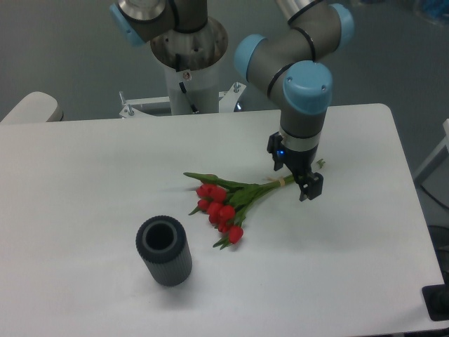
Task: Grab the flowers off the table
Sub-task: 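Move the open gripper over the tulip stems near the tie, then lower the gripper onto the tulip stems and close it around them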
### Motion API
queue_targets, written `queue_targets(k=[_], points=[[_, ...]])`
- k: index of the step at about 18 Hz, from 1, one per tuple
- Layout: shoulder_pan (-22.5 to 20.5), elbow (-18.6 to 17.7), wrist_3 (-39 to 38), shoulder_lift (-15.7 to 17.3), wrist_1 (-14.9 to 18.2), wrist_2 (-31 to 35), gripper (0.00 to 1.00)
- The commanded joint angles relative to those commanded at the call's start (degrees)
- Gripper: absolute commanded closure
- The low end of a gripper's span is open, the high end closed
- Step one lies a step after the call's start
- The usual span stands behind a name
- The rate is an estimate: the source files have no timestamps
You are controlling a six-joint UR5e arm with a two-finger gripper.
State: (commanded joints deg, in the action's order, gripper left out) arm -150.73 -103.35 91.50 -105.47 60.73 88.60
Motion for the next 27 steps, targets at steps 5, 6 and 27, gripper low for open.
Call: queue_targets(k=[5, 6, 27], points=[[0.6, -2.7, -2.1, -0.5, -0.8, -0.5, 0.00], [0.6, -3.7, -2.5, -0.5, -1.0, -0.8, 0.00], [4.2, -11.1, -9.8, -3.4, -14.8, -2.7, 0.00]])
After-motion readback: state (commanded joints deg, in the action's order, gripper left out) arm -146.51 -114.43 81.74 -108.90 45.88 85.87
